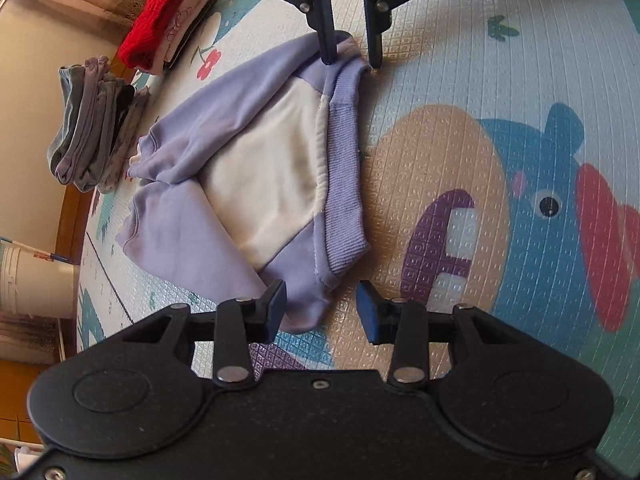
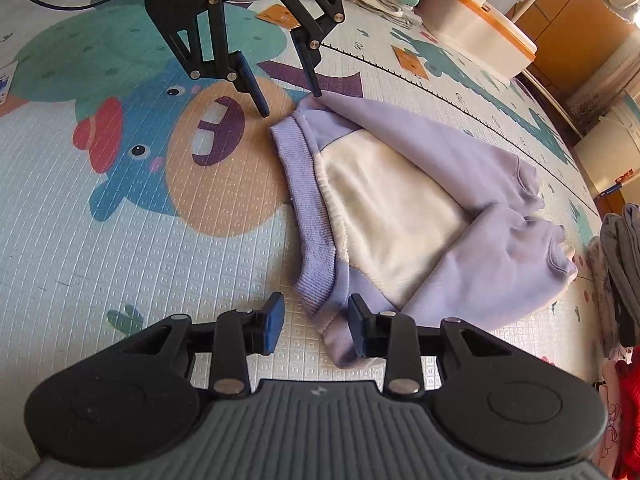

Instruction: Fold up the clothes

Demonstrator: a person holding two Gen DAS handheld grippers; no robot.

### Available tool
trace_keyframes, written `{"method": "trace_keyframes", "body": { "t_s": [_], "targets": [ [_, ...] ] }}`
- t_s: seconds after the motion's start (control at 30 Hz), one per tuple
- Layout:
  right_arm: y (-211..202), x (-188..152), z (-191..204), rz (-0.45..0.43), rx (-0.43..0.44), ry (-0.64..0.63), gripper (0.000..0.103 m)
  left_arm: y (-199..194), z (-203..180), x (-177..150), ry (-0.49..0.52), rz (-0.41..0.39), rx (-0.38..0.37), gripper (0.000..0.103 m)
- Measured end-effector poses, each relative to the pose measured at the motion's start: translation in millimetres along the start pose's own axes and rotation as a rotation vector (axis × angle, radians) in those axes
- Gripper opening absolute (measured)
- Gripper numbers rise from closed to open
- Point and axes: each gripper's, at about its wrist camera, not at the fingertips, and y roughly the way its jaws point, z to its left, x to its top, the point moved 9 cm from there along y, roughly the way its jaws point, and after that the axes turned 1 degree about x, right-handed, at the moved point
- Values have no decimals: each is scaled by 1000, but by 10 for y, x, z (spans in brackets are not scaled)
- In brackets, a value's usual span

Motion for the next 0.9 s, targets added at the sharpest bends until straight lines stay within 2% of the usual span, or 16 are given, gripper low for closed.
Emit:
{"method": "trace_keyframes", "body": {
  "t_s": [0.07,0.13,0.33,0.43,0.53,0.57,0.6,0.63,0.77,0.83,0.9],
  "targets": [
    [15,-1,-43,-4,16,31,23,4,20,10,0,-13,4,38],
    [9,-9,-114,-17,35,92,16,0,56,18,-41,-23,2,38],
    [-197,-80,-612,-170,134,498,14,30,82,72,-109,-49,12,39],
    [-257,-144,-774,-219,173,625,12,73,116,127,-130,-58,28,44],
    [-260,-170,-859,-239,193,692,10,106,115,167,-125,-58,40,43],
    [-253,-174,-861,-243,199,703,10,107,111,176,-124,-55,39,37],
    [-250,-178,-860,-243,202,707,10,108,120,176,-129,-45,44,15],
    [-249,-178,-850,-241,203,705,10,108,133,173,-137,-33,51,10],
    [-268,-134,-743,-222,182,631,12,73,192,165,-181,-15,35,8],
    [-263,-90,-598,-189,144,520,14,49,221,162,-195,-16,25,8],
    [-237,-54,-447,-155,101,403,40,31,261,156,-216,-15,19,8]
  ]
}}
